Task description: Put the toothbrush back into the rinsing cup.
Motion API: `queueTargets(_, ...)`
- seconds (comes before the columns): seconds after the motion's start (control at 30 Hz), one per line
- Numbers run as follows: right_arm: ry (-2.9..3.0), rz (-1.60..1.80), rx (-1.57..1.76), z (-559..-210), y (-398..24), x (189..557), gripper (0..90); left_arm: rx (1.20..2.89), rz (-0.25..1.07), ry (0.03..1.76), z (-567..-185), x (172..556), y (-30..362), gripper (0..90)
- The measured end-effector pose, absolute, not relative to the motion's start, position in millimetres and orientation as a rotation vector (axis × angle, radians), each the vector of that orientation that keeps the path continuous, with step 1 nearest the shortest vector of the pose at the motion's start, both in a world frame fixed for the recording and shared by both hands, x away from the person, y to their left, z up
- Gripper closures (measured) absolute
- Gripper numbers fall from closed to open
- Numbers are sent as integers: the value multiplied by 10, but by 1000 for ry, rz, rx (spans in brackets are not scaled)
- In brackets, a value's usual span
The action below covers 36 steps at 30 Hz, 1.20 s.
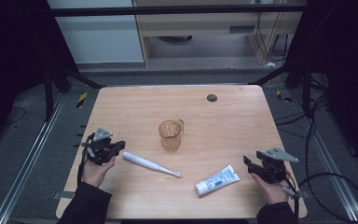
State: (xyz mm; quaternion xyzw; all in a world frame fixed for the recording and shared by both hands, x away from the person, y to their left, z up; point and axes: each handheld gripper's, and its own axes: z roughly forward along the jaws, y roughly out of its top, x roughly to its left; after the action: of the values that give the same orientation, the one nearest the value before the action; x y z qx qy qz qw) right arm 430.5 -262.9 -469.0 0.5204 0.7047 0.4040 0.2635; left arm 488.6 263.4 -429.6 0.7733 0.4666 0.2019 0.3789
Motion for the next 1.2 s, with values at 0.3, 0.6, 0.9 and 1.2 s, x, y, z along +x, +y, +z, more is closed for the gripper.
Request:
queueTargets(0.3,1932,1084,1386,-4708,-2584,4314,437,2062,490,1163,-4411,5010,2434,896)
queueTargets(0.6,1970,1054,1362,-4781,-2525,4339,408,2168,452,1148,-4571,5049,2331,897)
queueTargets(0.9,1981,1050,1366,-4815,-2508,4354,373,2202,425,1151,-4661,5060,2325,897)
queueTargets(1.2,1990,1041,1368,-4823,-2510,4358,361,2211,410,1142,-4661,5030,2337,898)
